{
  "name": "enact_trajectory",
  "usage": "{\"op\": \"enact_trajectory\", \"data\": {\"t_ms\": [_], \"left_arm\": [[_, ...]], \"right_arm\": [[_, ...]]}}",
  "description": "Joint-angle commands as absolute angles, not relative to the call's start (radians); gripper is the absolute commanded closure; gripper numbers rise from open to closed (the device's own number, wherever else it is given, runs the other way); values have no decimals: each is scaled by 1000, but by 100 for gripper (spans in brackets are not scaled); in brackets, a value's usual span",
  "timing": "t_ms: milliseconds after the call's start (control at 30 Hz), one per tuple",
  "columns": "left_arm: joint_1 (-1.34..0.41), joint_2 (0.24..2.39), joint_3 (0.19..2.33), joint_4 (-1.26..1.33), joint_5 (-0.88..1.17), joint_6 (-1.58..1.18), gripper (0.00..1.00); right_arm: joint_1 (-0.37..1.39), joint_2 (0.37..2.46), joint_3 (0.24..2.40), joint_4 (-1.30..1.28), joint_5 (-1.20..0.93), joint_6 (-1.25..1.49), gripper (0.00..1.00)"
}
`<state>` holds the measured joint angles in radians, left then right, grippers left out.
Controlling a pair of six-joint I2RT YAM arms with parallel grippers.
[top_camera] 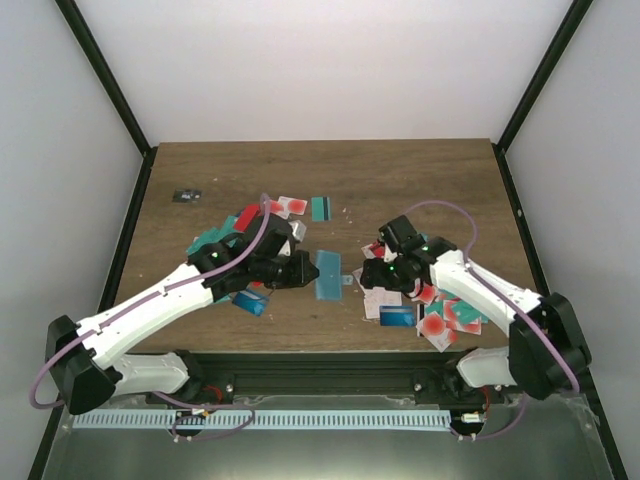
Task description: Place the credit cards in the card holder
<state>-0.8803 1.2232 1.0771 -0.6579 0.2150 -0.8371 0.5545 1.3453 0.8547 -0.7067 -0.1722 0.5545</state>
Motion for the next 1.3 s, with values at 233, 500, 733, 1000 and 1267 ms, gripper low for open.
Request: {"op": "enact_trajectory", "data": {"t_ms": [233,500,733,1000,1267], "left_arm": [[-755,1228,1098,-668,323,-704,96],[-649,1274,1163,-704,441,-572,96],[-628,1319,1217,-745,503,-509,96],[-624,1328,1224,-718,537,-512,96],[-617,1328,1209,-692,508,-529,96]], "right_arm": [[548,1000,727,-405,-553,568,22],[548,1086,756,-292,-528,614,28],[547,1220,848,-267,-544,625,37],[548,1306,906,-287,-579,606,66],[548,1288,876,-302,-627,604,62]]}}
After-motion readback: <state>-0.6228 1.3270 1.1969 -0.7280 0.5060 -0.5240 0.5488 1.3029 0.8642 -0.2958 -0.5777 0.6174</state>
